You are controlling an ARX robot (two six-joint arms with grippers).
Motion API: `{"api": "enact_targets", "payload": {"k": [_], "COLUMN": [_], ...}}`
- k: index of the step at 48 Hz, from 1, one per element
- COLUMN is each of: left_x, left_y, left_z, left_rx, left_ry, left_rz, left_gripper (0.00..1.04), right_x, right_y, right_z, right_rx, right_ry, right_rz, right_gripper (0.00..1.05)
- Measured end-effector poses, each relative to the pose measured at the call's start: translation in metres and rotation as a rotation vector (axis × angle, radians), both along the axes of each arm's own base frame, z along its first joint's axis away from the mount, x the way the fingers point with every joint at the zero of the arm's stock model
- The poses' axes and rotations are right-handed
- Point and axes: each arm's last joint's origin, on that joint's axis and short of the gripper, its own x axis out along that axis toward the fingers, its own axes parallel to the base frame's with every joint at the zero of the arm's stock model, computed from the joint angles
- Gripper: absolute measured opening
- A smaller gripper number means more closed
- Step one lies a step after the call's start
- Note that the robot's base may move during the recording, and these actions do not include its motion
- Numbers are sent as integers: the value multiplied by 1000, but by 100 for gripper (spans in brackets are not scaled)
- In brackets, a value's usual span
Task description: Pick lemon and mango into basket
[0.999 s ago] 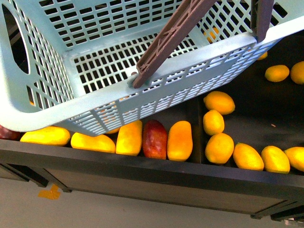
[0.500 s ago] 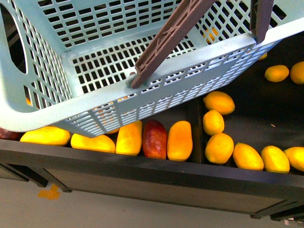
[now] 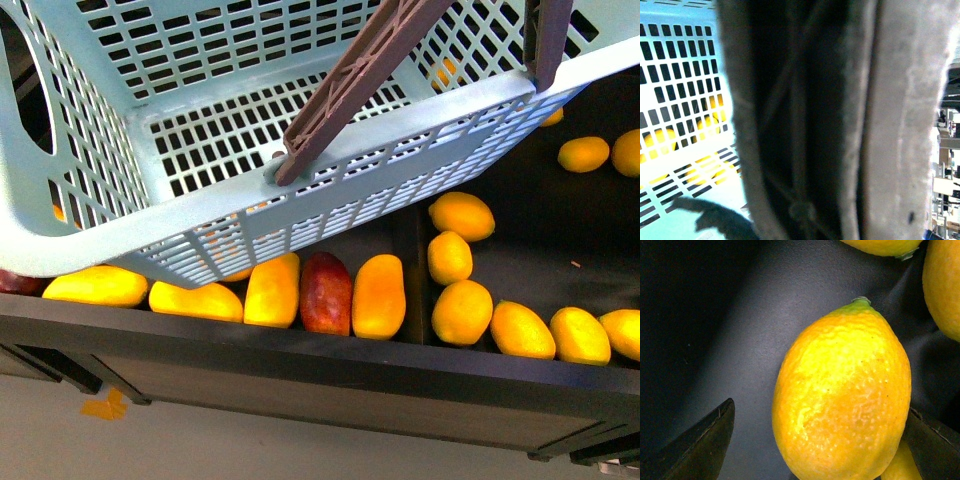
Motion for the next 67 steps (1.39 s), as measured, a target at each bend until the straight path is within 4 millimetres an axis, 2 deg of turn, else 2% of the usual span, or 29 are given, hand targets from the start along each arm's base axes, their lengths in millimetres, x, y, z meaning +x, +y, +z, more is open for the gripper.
{"api": "enact_targets", "payload": {"k": [24, 34, 42, 45, 49, 52, 56, 57, 65, 67], "left_x": [0, 0, 0, 0, 0, 0, 0, 0, 0, 0], "left_y": [0, 0, 0, 0, 0, 0, 0, 0, 0, 0], "left_z": [0, 0, 0, 0, 0, 0, 0, 0, 0, 0], "left_rx": [-1, -1, -1, 0, -1, -1, 0, -1, -1, 0], "left_ry": [1, 1, 0, 0, 0, 0, 0, 0, 0, 0], "left_rz": [-1, -1, 0, 0, 0, 0, 0, 0, 0, 0], "left_gripper": [14, 14, 14, 14, 14, 14, 14, 14, 14, 14], "right_x": [7, 3, -7, -13, -21, -28, -40, -45, -71, -82], "right_y": [-10, -13, -10, -7, -2, 3, 15, 20, 50, 64], "right_z": [-12, -15, -7, 1, 18, 38, 78, 95, 169, 203], "right_rx": [0, 7, 13, 19, 20, 12, -11, -28, -62, -93], "right_ry": [11, -6, -31, -53, -99, -148, -256, -301, -507, -592], "right_rz": [-12, 6, 46, 81, 130, 181, 301, 349, 544, 592], "right_gripper": [96, 65, 62, 62, 62, 62, 61, 61, 61, 61]}}
